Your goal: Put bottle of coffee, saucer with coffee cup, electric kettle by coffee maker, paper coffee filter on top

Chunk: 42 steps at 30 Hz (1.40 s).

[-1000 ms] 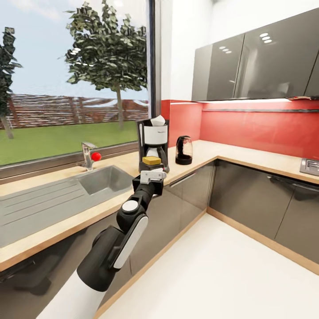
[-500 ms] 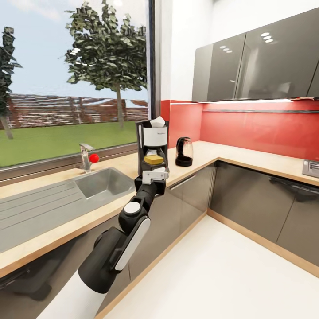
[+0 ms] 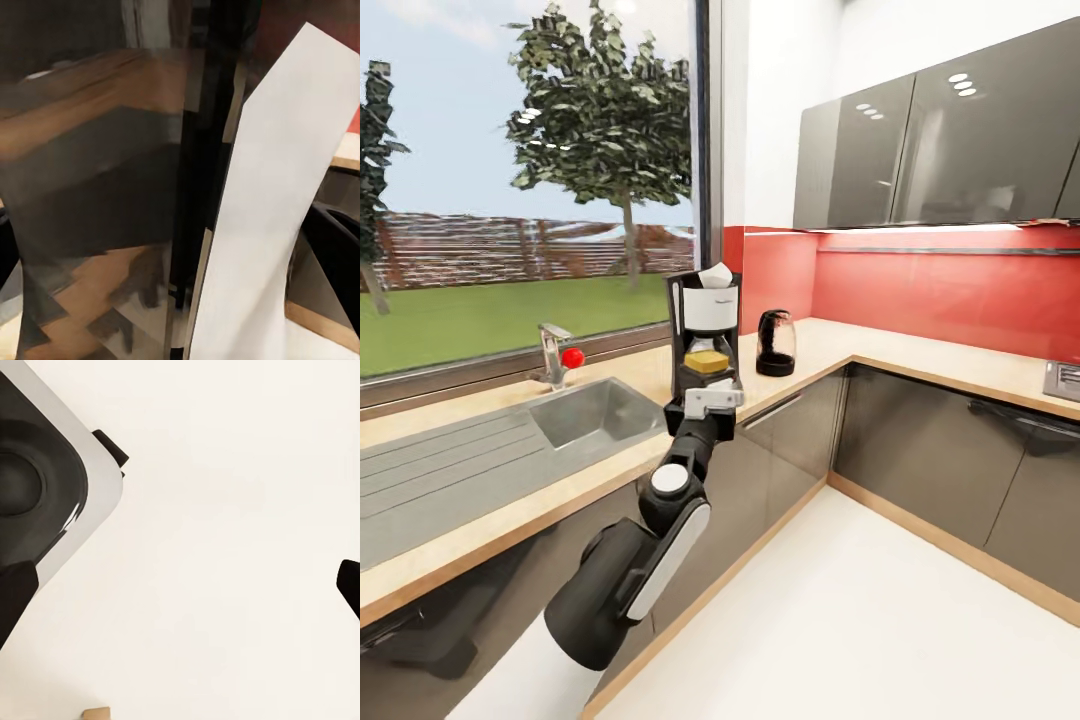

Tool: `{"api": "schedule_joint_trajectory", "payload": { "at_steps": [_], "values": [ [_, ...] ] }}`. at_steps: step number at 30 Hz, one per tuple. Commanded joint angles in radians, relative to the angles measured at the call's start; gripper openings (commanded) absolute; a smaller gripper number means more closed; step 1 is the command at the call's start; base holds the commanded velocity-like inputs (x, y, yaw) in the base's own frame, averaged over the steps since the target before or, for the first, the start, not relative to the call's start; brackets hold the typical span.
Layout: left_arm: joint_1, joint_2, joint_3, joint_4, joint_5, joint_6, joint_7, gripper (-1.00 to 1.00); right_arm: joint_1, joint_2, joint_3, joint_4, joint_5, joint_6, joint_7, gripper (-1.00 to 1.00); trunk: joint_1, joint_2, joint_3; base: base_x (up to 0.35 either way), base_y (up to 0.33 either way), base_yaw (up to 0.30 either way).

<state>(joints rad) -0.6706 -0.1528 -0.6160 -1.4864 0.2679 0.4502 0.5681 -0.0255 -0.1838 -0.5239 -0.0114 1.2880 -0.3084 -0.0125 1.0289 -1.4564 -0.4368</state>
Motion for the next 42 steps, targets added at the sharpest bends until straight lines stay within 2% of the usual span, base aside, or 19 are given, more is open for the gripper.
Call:
{"api": "schedule_joint_trajectory", "payload": {
  "at_steps": [1, 5, 9, 10, 17, 42],
  "values": [
    [-0.001, 0.000, -0.015, -0.001, 0.008, 0.002, 0.031, -1.00, -0.001, 0.000, -0.008, 0.001, 0.010, -0.003, -0.001, 1.00, 0.000, -0.001, -0.001, 0.000, 0.000, 0.000],
    [-0.001, -0.003, -0.073, 0.000, 0.008, 0.001, 0.129, -1.00, -0.001, 0.000, -0.008, 0.001, 0.010, -0.003, -0.002, 1.00, 0.000, -0.001, -0.001, 0.000, 0.000, 0.000],
    [-0.001, -0.003, -0.096, 0.000, 0.009, 0.000, 0.179, -1.00, -0.001, 0.000, -0.008, 0.001, 0.010, -0.003, -0.002, 1.00, 0.000, -0.001, -0.001, 0.000, 0.000, 0.000],
    [-0.001, -0.003, -0.104, 0.013, 0.010, -0.061, 0.201, -1.00, -0.001, 0.000, -0.008, 0.001, 0.010, -0.003, -0.001, 1.00, 0.000, -0.001, -0.001, 0.000, 0.000, 0.000],
    [-0.001, -0.002, -0.105, 0.035, 0.010, -0.105, 0.206, -1.00, -0.001, 0.000, -0.008, 0.001, 0.010, -0.003, -0.002, 1.00, 0.000, -0.001, -0.001, 0.001, 0.000, 0.000],
    [-0.001, -0.002, -0.106, 0.040, 0.010, -0.111, 0.207, -1.00, -0.001, 0.000, -0.008, 0.001, 0.011, -0.003, -0.003, 1.00, 0.000, -0.001, -0.001, 0.116, -0.008, 0.000]
  ]
}}
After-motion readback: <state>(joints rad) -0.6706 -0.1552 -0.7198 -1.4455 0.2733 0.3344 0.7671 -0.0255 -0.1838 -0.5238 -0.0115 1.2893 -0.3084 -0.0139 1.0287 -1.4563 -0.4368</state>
